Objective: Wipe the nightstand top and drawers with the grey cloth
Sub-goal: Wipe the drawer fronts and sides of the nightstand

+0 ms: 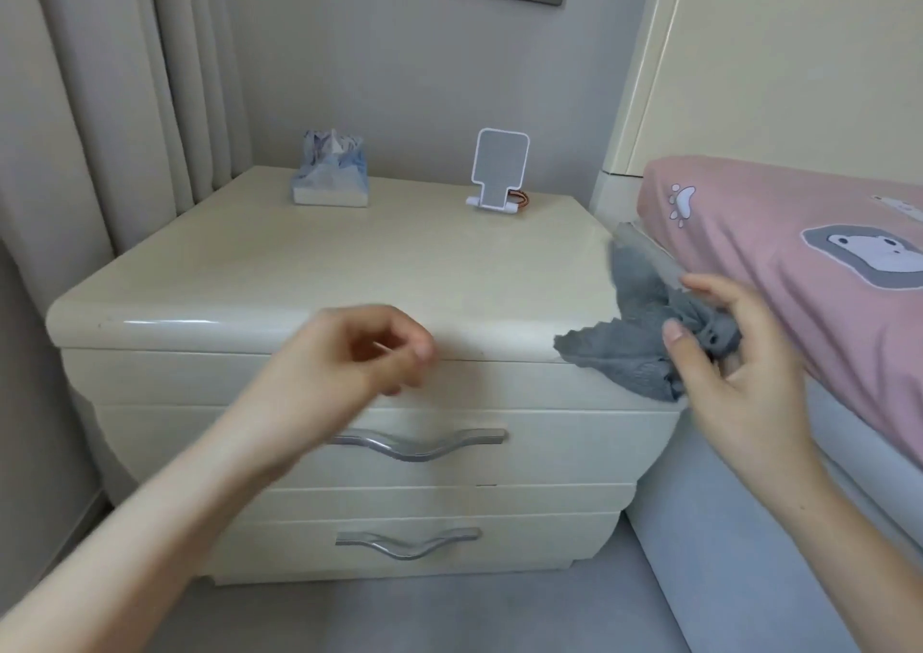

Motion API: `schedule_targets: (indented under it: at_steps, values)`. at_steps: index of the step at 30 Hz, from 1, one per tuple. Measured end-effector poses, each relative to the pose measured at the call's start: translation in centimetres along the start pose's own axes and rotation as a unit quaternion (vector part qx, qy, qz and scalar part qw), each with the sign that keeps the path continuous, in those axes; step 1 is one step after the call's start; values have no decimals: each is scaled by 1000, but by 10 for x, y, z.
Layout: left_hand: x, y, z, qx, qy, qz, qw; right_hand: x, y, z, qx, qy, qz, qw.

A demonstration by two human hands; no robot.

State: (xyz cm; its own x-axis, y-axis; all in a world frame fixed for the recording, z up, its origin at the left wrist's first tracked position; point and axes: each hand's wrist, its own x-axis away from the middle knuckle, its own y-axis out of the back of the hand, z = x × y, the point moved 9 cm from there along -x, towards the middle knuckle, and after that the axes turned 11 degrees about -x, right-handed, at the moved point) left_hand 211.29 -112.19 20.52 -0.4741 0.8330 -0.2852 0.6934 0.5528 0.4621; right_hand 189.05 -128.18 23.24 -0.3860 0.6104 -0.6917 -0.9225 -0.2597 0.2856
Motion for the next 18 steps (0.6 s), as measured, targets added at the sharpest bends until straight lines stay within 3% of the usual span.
schedule_targets:
  at_steps: [2,5,11,18]
  values:
    - [2,41,12,20,24,-67,997,0,-36,-9,115,78,93,986]
    - [13,104,33,44,48,-175,982,11,-75,-17,266,218,162,925]
    - [49,209,75,64,91,-351,930,18,-147,21,297,369,202,858]
    - [77,258,102,117,115,-440,883,27,-292,95,267,409,257,834]
